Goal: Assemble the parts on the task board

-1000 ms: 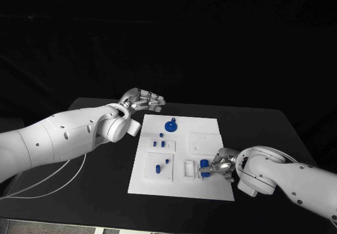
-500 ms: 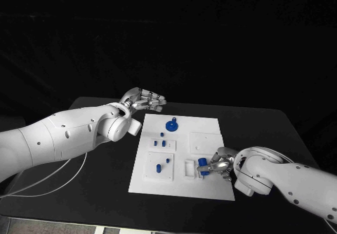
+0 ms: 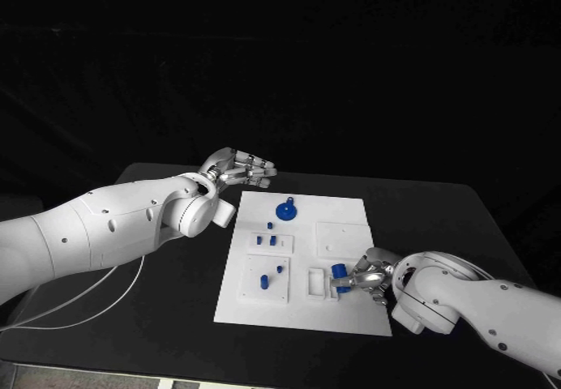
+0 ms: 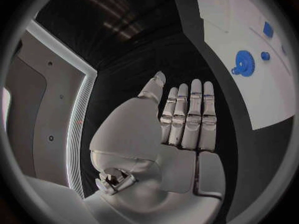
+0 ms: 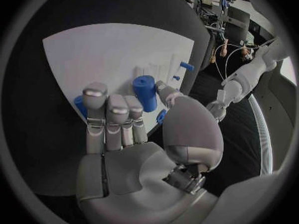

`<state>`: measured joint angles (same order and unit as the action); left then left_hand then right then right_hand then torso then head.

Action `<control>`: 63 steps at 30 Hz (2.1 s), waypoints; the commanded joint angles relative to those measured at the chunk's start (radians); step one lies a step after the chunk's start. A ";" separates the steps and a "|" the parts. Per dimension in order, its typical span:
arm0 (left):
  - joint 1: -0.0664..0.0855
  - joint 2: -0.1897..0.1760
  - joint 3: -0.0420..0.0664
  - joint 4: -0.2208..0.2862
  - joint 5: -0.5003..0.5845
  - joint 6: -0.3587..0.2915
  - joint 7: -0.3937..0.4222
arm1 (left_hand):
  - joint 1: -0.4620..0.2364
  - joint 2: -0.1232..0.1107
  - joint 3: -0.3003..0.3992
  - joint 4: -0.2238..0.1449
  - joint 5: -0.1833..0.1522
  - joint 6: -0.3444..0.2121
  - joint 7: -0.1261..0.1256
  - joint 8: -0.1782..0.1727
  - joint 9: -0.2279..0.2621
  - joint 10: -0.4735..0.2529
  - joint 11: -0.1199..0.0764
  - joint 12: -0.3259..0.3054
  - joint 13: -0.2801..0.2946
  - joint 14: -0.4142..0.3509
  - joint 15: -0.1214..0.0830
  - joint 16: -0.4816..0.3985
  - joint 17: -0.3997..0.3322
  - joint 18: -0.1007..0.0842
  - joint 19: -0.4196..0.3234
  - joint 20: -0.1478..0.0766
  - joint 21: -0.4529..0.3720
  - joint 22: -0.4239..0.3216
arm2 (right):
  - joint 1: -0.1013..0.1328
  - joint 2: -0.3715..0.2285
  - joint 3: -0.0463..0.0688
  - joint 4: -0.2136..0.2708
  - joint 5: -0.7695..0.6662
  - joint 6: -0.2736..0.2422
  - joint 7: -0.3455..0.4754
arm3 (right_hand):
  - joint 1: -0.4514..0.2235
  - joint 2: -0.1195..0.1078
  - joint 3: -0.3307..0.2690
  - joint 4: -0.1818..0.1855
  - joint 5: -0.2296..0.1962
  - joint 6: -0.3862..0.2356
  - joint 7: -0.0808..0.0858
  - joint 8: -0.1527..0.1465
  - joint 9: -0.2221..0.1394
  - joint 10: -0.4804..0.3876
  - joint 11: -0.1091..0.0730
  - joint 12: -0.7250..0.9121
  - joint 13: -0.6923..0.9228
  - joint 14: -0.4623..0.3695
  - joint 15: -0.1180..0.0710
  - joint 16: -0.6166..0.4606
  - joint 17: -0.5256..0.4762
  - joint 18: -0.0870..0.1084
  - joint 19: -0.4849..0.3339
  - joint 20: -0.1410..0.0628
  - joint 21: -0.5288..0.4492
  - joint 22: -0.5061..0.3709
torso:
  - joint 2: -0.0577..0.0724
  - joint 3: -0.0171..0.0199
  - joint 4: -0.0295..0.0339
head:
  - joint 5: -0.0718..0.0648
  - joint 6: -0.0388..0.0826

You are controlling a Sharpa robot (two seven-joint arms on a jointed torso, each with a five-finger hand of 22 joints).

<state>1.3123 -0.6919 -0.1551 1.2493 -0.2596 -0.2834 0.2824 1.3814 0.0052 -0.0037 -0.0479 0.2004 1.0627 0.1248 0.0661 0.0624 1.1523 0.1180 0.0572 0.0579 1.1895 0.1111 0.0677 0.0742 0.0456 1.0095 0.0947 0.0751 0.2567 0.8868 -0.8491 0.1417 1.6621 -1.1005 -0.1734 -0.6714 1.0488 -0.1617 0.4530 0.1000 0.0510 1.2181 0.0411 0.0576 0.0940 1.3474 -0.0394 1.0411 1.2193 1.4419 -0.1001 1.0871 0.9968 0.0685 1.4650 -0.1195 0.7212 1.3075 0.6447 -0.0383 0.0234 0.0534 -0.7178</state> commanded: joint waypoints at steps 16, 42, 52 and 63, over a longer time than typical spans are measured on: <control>0.000 -0.003 0.001 0.003 0.007 0.002 0.012 | -0.006 -0.001 -0.007 -0.003 0.004 0.002 0.005 -0.002 0.001 -0.003 0.001 0.001 0.001 -0.002 -0.002 -0.006 0.001 -0.009 0.009 -0.002 0.004 -0.006 | -0.003 -0.009 0.024 0.072 0.032 -0.080 0.020 | -0.007 0.004 -0.007 -0.010 0.002 0.020 -0.002 0.006 0.008 0.011 -0.006 -0.001 0.000 0.006 0.001 0.010 0.014 -0.009 0.054 -0.003 0.019 0.081 | 0.000 -0.0001 0.0004 | 0.003 0.000; 0.001 -0.001 0.001 0.004 0.007 0.007 0.011 | -0.008 -0.001 -0.011 -0.005 0.003 0.002 0.006 -0.002 0.000 -0.005 0.001 0.001 0.001 -0.003 -0.002 -0.006 0.001 -0.009 0.011 -0.002 0.007 -0.021 | -0.002 0.048 -0.007 0.020 0.061 -0.002 -0.029 | -0.008 0.002 -0.028 0.005 0.001 0.021 -0.002 0.006 0.002 0.009 -0.006 -0.007 -0.006 0.005 0.001 0.009 0.019 -0.010 0.051 -0.002 0.017 0.081 | 0.001 -0.0005 0.0011 | 0.009 -0.003; 0.001 -0.002 0.001 0.005 0.007 0.010 0.009 | -0.008 -0.001 -0.011 -0.005 0.003 0.002 0.006 -0.002 0.000 -0.005 0.001 0.001 0.001 -0.003 -0.002 -0.006 0.001 -0.009 0.011 -0.002 0.007 -0.021 | -0.002 0.065 -0.013 0.005 0.050 -0.006 -0.026 | -0.008 -0.003 -0.031 0.008 0.000 0.021 -0.002 0.007 0.001 0.008 -0.006 -0.008 -0.007 0.005 0.001 0.006 0.019 -0.011 0.052 -0.003 0.018 0.081 | 0.001 -0.0005 0.0006 | 0.010 -0.002; 0.001 0.003 0.001 0.003 0.011 0.012 0.006 | -0.008 0.000 -0.012 -0.004 0.003 0.000 0.006 -0.002 0.000 -0.007 0.002 0.001 0.001 -0.005 -0.001 -0.006 0.001 -0.009 0.011 -0.001 0.008 -0.026 | -0.001 0.074 -0.027 -0.001 0.037 0.021 -0.034 | -0.006 -0.018 -0.047 0.025 -0.001 0.020 0.000 0.006 -0.003 0.005 -0.005 -0.016 -0.011 0.005 0.000 -0.001 0.020 -0.012 0.051 -0.004 0.014 0.081 | 0.000 0.0001 0.0001 | 0.013 -0.006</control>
<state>1.3123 -0.6919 -0.1552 1.2506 -0.2588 -0.2829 0.2824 1.3814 0.0052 -0.0117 -0.0509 0.2002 1.0628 0.1248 0.0661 0.0624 1.1521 0.1182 0.0572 0.0578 1.1895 0.1111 0.0677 0.0744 0.0455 1.0132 0.0910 0.0791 0.2302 0.8950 -0.7769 0.1238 1.6649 -1.0504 -0.2001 -0.6829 1.0391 -0.1729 0.4056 0.1226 0.0502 1.2334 0.0394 0.0664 0.0915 1.3530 -0.0444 1.0287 1.2095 1.4448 -0.0991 1.0919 1.0159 0.0684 1.4650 -0.1194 0.7375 1.3074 0.6451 -0.0383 0.0236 0.0662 -0.7228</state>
